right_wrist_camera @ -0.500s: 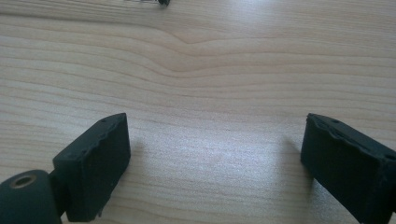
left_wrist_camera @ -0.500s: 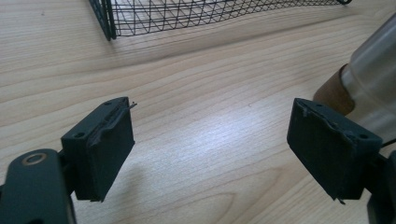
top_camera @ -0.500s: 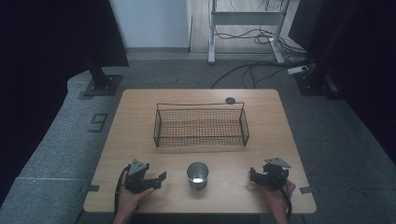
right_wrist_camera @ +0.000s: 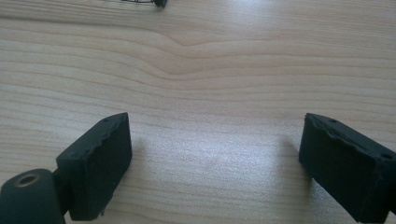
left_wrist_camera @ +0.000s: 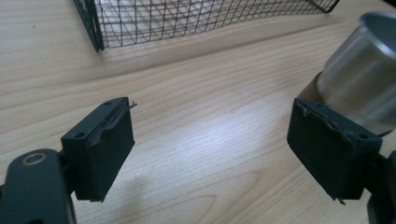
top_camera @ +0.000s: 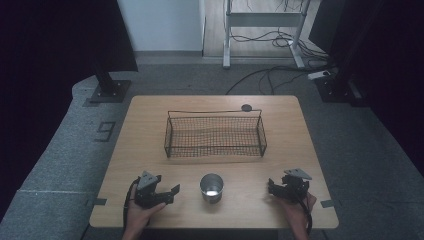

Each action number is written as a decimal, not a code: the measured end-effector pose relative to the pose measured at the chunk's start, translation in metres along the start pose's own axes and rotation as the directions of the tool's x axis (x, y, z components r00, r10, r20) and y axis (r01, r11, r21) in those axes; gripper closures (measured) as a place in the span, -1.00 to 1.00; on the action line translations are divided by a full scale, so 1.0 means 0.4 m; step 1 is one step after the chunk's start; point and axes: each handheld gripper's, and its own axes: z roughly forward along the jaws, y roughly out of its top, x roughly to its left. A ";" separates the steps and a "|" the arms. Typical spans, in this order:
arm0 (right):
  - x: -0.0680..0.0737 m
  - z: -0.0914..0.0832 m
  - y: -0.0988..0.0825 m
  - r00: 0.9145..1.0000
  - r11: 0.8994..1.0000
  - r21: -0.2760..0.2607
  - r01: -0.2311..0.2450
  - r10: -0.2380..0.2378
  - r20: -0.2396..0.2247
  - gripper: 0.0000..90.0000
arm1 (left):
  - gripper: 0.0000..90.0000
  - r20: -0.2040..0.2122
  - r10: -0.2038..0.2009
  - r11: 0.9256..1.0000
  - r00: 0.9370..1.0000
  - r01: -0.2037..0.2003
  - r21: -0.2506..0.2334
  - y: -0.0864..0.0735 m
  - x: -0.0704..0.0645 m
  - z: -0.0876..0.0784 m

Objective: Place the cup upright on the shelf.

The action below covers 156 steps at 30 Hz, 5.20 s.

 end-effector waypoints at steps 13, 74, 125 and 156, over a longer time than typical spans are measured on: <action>-0.001 -0.001 0.000 1.000 1.000 -0.007 0.000 0.000 0.002 -0.72 | -0.67 0.041 0.021 0.999 0.999 -0.020 -0.033 0.018 -0.036 -0.018; -0.002 0.002 0.003 1.000 1.000 -0.009 -0.001 0.001 0.003 -0.71 | -0.89 0.151 0.138 0.989 0.979 -0.145 0.041 0.022 -0.225 0.118; -0.002 0.003 0.003 1.000 1.000 -0.010 -0.001 0.001 0.002 -0.70 | -0.60 0.174 0.184 0.983 0.967 -0.180 -0.038 0.140 -0.265 0.102; -0.002 0.002 0.003 1.000 1.000 -0.009 -0.001 0.001 0.003 -0.71 | -0.60 0.142 0.153 0.988 0.978 -0.151 -0.030 0.202 -0.199 0.108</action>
